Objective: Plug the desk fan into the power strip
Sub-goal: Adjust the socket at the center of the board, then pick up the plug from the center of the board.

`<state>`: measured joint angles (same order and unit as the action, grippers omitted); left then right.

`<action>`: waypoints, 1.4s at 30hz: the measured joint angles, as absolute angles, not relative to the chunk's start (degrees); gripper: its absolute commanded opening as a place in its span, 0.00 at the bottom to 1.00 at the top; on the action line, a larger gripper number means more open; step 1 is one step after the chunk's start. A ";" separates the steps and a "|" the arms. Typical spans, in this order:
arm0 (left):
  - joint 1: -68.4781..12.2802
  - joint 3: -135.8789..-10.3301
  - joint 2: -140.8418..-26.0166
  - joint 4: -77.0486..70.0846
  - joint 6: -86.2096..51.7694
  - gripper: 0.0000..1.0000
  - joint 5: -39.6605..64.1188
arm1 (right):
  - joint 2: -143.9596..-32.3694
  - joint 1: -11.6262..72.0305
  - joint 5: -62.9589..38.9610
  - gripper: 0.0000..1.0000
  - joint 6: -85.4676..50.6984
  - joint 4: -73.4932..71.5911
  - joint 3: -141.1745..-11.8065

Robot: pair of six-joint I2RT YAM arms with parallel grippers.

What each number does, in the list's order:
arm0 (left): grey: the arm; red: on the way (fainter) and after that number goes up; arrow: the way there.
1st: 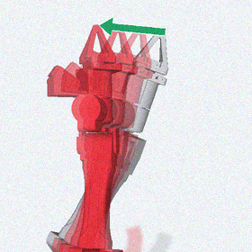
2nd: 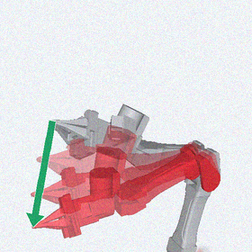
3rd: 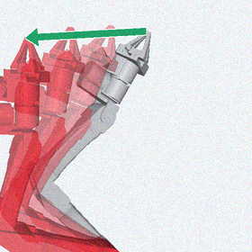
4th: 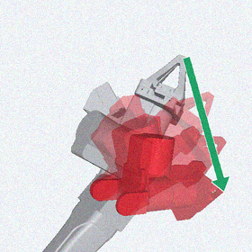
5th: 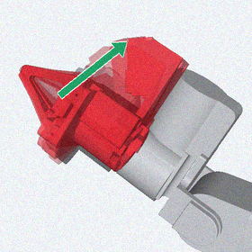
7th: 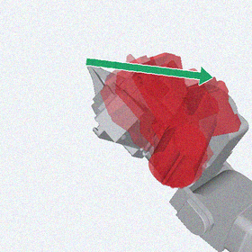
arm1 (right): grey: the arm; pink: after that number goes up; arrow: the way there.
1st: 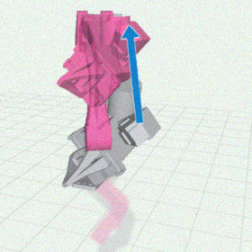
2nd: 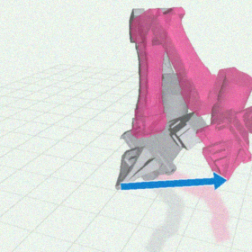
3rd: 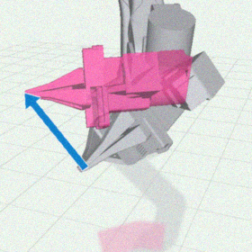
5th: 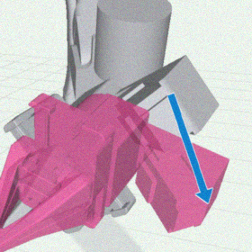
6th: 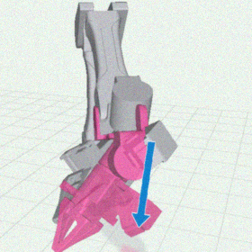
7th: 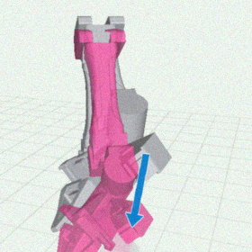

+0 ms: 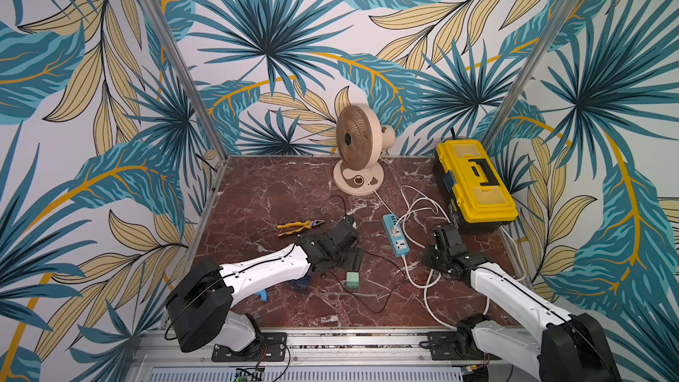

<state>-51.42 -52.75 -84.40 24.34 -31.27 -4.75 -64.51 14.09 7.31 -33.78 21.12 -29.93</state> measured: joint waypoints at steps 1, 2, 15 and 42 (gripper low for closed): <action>-51.42 -52.75 -85.06 24.56 -31.20 0.81 -4.78 | -65.01 13.30 7.14 0.34 -33.58 20.97 -30.24; -51.44 -52.77 -85.71 24.80 -31.11 0.80 -4.75 | -65.21 12.38 6.98 0.35 -33.36 20.82 -30.57; -56.47 -52.82 -87.53 30.92 -31.57 0.93 -6.72 | -51.62 8.54 -3.29 0.94 -30.22 21.87 -33.69; -62.61 -57.52 -96.55 34.37 -36.40 0.73 -11.84 | -45.78 8.49 -16.82 0.96 -31.44 23.31 -32.21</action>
<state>-62.61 -57.52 -96.55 34.37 -36.40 -11.84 -45.78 8.49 -16.82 -31.44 23.31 -32.21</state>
